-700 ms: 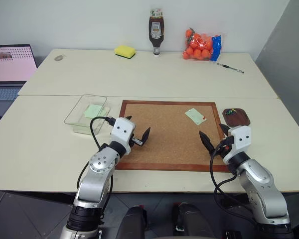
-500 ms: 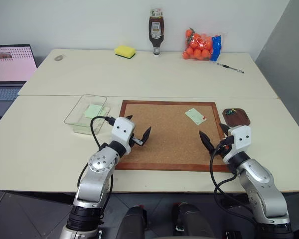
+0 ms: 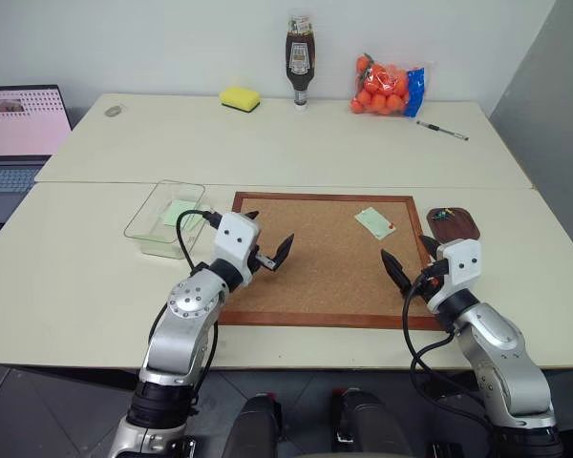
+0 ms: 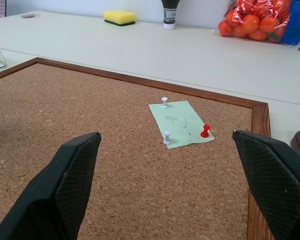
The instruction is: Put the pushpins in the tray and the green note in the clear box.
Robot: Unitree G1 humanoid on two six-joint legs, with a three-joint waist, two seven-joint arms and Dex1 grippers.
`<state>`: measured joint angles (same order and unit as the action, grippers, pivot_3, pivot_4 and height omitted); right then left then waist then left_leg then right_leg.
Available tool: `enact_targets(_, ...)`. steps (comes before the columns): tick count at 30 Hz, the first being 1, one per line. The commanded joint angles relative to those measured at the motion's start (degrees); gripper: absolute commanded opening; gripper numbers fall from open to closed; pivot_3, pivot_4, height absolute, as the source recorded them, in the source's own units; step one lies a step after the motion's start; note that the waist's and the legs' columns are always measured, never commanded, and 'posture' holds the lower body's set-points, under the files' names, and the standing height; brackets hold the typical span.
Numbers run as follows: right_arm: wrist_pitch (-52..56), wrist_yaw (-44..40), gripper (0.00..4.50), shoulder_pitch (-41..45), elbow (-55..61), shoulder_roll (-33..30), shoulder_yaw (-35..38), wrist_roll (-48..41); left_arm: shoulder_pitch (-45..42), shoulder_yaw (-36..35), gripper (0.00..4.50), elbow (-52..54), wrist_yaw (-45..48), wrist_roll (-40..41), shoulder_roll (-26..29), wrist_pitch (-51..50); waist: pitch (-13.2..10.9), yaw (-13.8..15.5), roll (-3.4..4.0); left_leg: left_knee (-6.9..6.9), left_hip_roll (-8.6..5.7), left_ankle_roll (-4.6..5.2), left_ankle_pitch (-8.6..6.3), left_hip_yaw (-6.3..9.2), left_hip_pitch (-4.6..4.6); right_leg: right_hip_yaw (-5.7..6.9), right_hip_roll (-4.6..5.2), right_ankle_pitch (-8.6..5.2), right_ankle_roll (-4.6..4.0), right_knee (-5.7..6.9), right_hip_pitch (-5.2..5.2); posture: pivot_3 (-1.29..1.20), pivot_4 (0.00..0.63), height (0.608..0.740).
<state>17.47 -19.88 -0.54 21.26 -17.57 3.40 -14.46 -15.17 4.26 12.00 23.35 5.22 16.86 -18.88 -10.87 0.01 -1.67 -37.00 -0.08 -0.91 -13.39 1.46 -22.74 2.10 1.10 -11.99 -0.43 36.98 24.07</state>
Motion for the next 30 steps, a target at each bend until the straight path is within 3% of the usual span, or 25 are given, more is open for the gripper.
enact_targets(1,0.52,-0.14,4.5,0.55,3.93,-0.69,1.04,-0.87,-3.3,1.54,4.15,-2.93,1.29,-0.63,-0.12,1.52,0.0,-0.01,0.0,0.0,0.0,0.0,0.0,0.0,0.0,0.0,0.0,0.0,0.0,0.0,0.0,0.0,0.15,0.74)
enact_targets(8,3.65,1.15,4.5,1.27,6.74,-0.22,0.87,-1.49,-7.32,4.85,2.89,-8.29,7.06,1.3,-1.05,0.1,0.0,-0.02,0.0,0.0,-0.04,0.0,0.0,-0.01,-0.03,0.0,-0.02,0.0,0.0,-0.02,0.01,0.0,0.15,0.74)
enact_targets(22,17.9,3.49,4.5,11.27,4.37,-0.04,-1.07,-1.89,-9.99,6.44,0.16,-16.13,10.57,0.79,-2.7,-0.1,0.0,-0.11,0.0,0.0,-0.05,0.0,0.0,-0.02,-0.05,-0.04,-0.01,0.01,0.01,-0.01,0.03,0.0,0.15,0.74)
enact_targets(30,22.33,1.78,4.5,24.03,-9.4,-0.4,-3.63,-0.45,-8.8,8.36,0.02,-16.48,12.87,0.62,-2.42,-1.89,0.0,-0.18,0.0,-0.01,-0.05,0.01,0.01,0.0,-0.02,0.01,-0.03,0.02,0.01,0.03,0.02,0.0,0.15,0.74)
